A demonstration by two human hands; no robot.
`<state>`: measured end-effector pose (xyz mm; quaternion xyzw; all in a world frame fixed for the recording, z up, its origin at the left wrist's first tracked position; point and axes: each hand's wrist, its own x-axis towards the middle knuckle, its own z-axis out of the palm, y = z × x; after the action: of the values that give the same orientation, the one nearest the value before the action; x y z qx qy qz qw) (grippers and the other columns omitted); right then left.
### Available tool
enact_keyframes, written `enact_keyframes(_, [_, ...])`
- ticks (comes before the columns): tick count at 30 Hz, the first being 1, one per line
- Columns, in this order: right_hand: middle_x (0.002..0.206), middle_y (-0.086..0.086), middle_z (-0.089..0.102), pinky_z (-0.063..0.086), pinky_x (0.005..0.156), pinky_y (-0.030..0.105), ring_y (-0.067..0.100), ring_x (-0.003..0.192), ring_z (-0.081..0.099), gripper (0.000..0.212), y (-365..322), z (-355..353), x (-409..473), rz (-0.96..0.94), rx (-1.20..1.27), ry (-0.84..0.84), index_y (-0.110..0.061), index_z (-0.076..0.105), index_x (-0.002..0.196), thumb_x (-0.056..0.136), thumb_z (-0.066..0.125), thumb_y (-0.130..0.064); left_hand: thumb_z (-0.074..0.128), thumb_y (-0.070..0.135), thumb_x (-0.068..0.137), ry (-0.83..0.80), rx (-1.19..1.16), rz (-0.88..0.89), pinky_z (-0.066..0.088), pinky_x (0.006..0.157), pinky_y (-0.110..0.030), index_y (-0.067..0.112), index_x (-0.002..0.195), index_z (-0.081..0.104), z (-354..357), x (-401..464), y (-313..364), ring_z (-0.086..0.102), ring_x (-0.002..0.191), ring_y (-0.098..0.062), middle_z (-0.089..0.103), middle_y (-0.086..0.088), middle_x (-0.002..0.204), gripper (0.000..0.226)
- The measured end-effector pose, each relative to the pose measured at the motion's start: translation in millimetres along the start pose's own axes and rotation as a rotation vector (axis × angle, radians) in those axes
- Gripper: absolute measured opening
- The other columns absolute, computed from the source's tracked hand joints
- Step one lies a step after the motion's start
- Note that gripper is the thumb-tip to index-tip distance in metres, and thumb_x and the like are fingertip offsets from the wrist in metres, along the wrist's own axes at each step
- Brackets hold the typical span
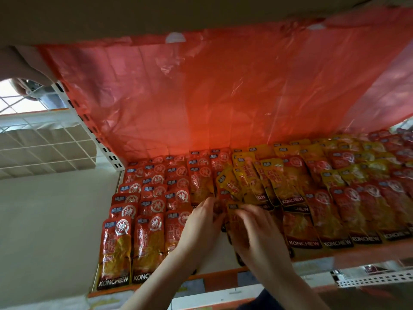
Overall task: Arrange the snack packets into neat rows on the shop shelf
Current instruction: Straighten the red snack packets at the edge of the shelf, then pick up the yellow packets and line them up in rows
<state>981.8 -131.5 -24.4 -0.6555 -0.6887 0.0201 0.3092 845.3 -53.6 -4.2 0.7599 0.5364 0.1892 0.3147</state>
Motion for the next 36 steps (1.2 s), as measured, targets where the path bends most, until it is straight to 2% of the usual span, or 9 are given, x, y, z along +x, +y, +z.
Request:
enact_keyframes(4, [0.117,0.001,0.056,0.050,0.088,0.034,0.019,0.108,0.053,0.053,-6.5,12.8,-11.3,0.010,-0.071,-0.018,-0.019,0.054,0.112,0.067,0.081,-0.029,0.062,0.026,0.088,0.005,-0.093,-0.114,0.048,0.084,-0.027,0.017,0.118,0.054,3.3,3.6,1.8,0.058,0.101,-0.014,0.062,0.003,0.111,0.032])
enact_keyframes(9, [0.113,-0.001,0.056,0.051,0.086,0.032,0.018,0.105,0.052,0.042,-5.5,16.4,-13.9,-0.002,-0.046,0.027,-0.020,0.057,0.107,0.071,0.079,-0.021,0.063,0.022,0.086,0.043,-0.166,-0.172,0.048,0.076,-0.025,0.017,0.101,0.058,5.1,6.2,6.9,0.058,0.091,-0.013,0.063,0.004,0.098,0.016])
enact_keyframes(14, [0.114,-0.003,0.056,0.049,0.086,0.032,0.017,0.106,0.051,0.035,-4.4,16.8,-15.6,0.022,-0.017,0.060,-0.021,0.060,0.105,0.074,0.075,-0.018,0.060,0.018,0.088,0.070,-0.201,-0.215,0.040,0.058,-0.012,0.014,0.094,0.060,8.2,8.0,13.7,0.059,0.082,-0.011,0.062,0.006,0.087,0.006])
enact_keyframes(18, [0.113,-0.002,0.056,0.049,0.082,0.033,0.018,0.103,0.052,0.023,-3.2,15.7,-14.7,0.042,-0.058,0.086,-0.022,0.060,0.105,0.082,0.060,-0.025,0.060,0.019,0.088,0.079,-0.254,-0.236,0.038,0.050,-0.009,0.015,0.089,0.059,5.6,6.5,14.3,0.056,0.071,-0.004,0.061,0.006,0.082,0.004])
enact_keyframes(22, [0.109,0.000,0.057,0.049,0.082,0.035,0.021,0.099,0.054,0.034,-3.2,15.3,-14.5,0.072,-0.067,0.094,-0.021,0.057,0.102,0.072,0.073,-0.019,0.059,0.017,0.087,0.107,-0.311,-0.253,0.046,0.057,-0.019,0.016,0.087,0.058,-9.6,0.0,11.4,0.058,0.072,-0.011,0.062,0.003,0.082,0.001])
enact_keyframes(26, [0.108,-0.001,0.056,0.049,0.082,0.036,0.015,0.100,0.051,0.020,-5.8,9.4,-11.9,0.044,0.015,0.134,-0.020,0.057,0.102,0.084,0.054,-0.028,0.057,0.015,0.090,0.124,-0.436,-0.305,0.057,0.066,-0.033,0.022,0.091,0.057,-32.9,-10.4,5.7,0.065,0.078,-0.014,0.066,0.003,0.090,0.006])
enact_keyframes(30, [0.121,-0.006,0.050,0.046,0.091,0.026,0.008,0.113,0.047,0.033,-13.4,-4.0,-0.8,-0.081,0.206,-0.021,-0.022,0.050,0.119,0.095,0.042,-0.043,0.055,0.009,0.092,0.182,-0.645,-0.350,0.053,0.054,-0.026,0.014,0.093,0.056,-50.9,-18.3,2.2,0.066,0.071,-0.016,0.068,-0.008,0.087,0.005])
enact_keyframes(33, [0.139,-0.007,0.037,0.034,0.099,0.019,0.009,0.128,0.033,0.056,-25.0,-6.6,8.2,-0.219,0.167,-0.217,-0.025,0.038,0.134,0.088,0.048,-0.055,0.054,0.008,0.092,0.186,-0.822,-0.367,0.053,0.056,-0.023,0.014,0.102,0.054,-57.3,-22.4,4.6,0.068,0.074,-0.016,0.068,-0.008,0.088,0.012])
enact_keyframes(36, [0.132,-0.004,0.043,0.049,0.090,0.026,0.014,0.119,0.048,0.061,-34.1,-0.8,16.7,-0.284,0.011,-0.173,-0.023,0.044,0.128,0.077,0.055,-0.053,0.055,0.006,0.091,0.157,-0.887,-0.333,0.054,0.058,-0.024,0.013,0.103,0.057,-57.0,-24.1,4.9,0.070,0.076,-0.018,0.070,-0.010,0.087,0.015])
